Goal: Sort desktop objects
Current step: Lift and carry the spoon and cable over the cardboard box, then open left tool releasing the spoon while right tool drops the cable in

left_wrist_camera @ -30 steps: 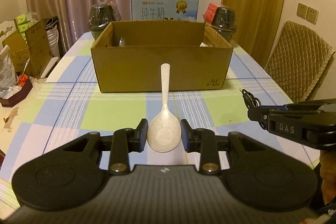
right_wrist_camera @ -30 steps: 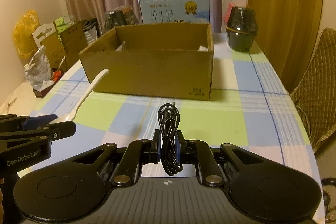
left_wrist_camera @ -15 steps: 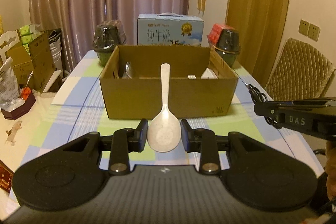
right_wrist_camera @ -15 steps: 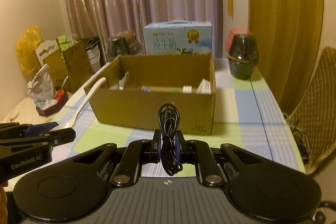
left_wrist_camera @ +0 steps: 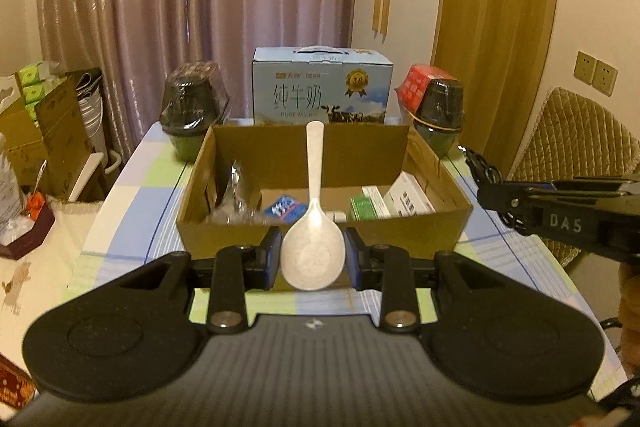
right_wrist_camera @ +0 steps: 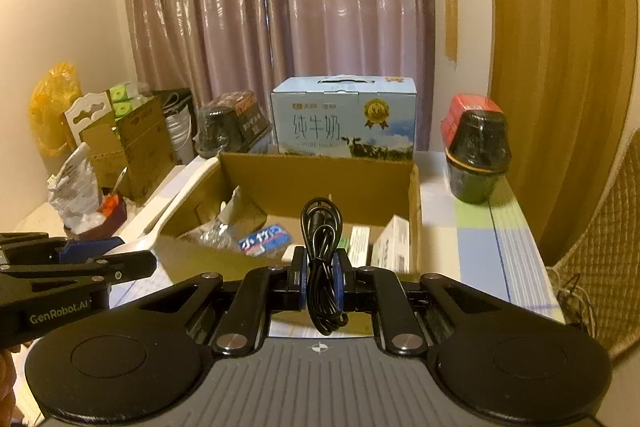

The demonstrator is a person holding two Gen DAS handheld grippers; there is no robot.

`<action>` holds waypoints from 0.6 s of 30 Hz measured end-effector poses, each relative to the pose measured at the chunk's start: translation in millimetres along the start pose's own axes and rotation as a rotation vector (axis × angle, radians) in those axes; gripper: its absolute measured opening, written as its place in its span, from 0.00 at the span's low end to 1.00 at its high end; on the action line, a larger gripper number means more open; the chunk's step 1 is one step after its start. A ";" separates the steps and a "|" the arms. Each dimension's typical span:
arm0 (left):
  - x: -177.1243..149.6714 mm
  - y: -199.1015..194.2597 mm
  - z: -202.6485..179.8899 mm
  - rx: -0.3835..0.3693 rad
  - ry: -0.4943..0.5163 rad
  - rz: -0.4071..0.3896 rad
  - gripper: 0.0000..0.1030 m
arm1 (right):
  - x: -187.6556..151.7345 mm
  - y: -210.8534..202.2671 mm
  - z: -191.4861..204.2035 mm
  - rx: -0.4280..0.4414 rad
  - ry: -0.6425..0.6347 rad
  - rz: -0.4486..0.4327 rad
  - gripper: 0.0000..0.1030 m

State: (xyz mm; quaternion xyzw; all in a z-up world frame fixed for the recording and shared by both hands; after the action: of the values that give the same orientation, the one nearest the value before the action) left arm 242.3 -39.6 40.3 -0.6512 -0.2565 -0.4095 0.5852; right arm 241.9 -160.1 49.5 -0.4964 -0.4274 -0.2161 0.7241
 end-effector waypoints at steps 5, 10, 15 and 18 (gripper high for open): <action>24.4 28.9 9.0 -0.015 0.003 0.009 0.27 | 16.3 26.6 -1.7 0.010 0.000 0.008 0.09; 39.2 60.3 16.0 -0.019 0.016 0.027 0.27 | 31.8 55.4 -5.4 0.007 -0.005 0.011 0.09; 48.0 92.4 20.4 -0.013 0.033 0.048 0.27 | 44.1 81.0 -9.7 0.008 -0.009 0.013 0.09; 50.9 109.7 22.0 -0.017 0.036 0.063 0.27 | 49.0 96.6 -12.6 0.012 -0.006 0.021 0.09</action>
State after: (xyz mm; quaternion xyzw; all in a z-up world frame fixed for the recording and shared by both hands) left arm 363.8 -45.6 22.6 -0.6563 -0.2216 -0.4048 0.5969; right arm 344.7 -126.0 36.9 -0.4971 -0.4256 -0.2046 0.7279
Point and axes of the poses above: each gripper's, at about its wrist camera, not at the fingertips, and y roughly the way its jaws point, z to its left, x to its top, the point moved 4 cm from there along y, roughly the way its jaws point, and after that the axes turned 4 degrees about y, right-handed, at the moved point
